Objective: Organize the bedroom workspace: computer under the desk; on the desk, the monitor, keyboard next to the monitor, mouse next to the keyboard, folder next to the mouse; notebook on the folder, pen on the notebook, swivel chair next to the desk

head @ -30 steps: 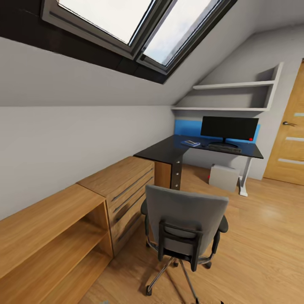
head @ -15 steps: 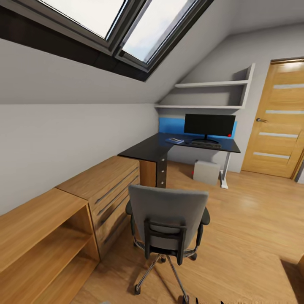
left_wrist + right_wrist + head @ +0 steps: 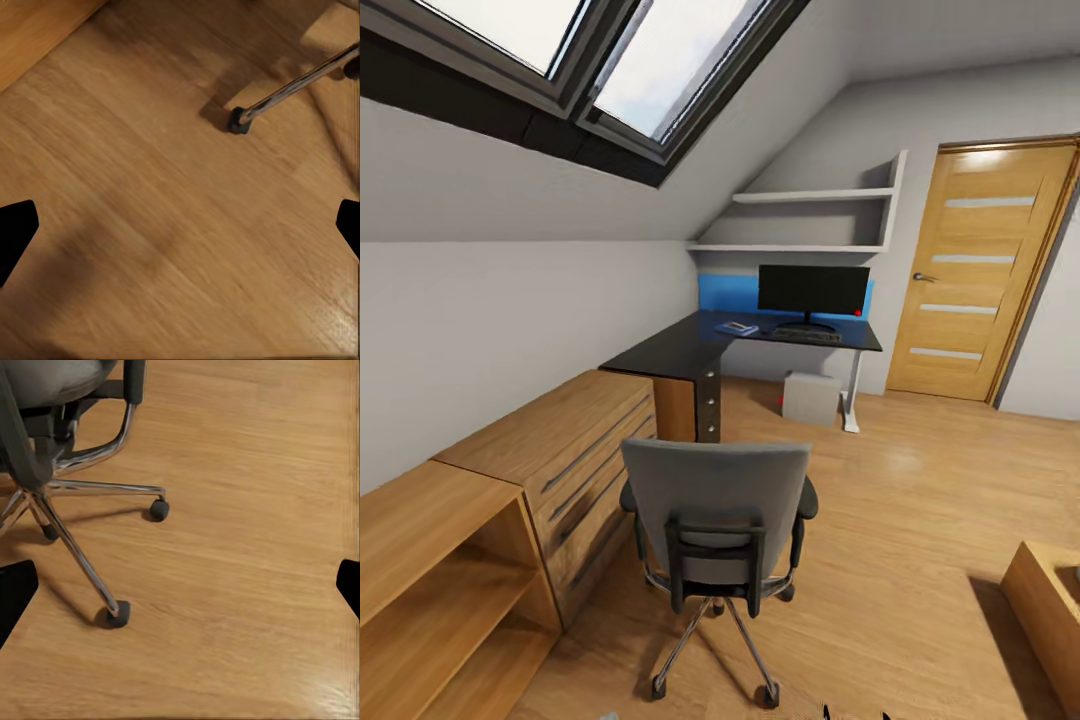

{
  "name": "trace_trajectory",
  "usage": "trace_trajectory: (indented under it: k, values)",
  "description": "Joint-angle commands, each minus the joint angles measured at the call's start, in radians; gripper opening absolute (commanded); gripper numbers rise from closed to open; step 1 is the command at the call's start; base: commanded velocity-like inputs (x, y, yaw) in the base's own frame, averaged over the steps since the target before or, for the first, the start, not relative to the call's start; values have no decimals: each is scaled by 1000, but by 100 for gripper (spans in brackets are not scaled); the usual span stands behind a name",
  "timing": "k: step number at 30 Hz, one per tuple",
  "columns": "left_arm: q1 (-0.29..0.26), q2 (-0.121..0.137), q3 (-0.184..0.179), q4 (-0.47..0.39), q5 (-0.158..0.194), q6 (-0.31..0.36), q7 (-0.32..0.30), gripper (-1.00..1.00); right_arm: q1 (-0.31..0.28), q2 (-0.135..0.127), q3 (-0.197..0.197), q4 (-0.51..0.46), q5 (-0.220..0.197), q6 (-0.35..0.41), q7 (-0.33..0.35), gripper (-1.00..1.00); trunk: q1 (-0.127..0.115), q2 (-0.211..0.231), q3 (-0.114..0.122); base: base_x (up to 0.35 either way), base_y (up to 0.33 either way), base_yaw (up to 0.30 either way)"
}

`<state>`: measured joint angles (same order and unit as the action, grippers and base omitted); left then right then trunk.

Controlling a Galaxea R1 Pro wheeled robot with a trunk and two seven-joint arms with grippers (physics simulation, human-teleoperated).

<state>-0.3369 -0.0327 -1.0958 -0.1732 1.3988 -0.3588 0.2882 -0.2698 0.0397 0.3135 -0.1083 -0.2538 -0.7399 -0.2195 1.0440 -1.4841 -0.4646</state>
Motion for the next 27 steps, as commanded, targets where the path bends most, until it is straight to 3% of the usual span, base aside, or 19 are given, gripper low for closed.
trace_trajectory:
  k: [1,27]
  values:
    - [-1,0,-9,-2,5,-3,7,100,-1,0,9,1,-7,-3,-4,100,0,-1,-2,0,0,-252]
    - [-1,0,-9,-2,5,-4,8,100,-1,0,9,2,-7,-3,-4,100,0,-1,-24,0,0,-252]
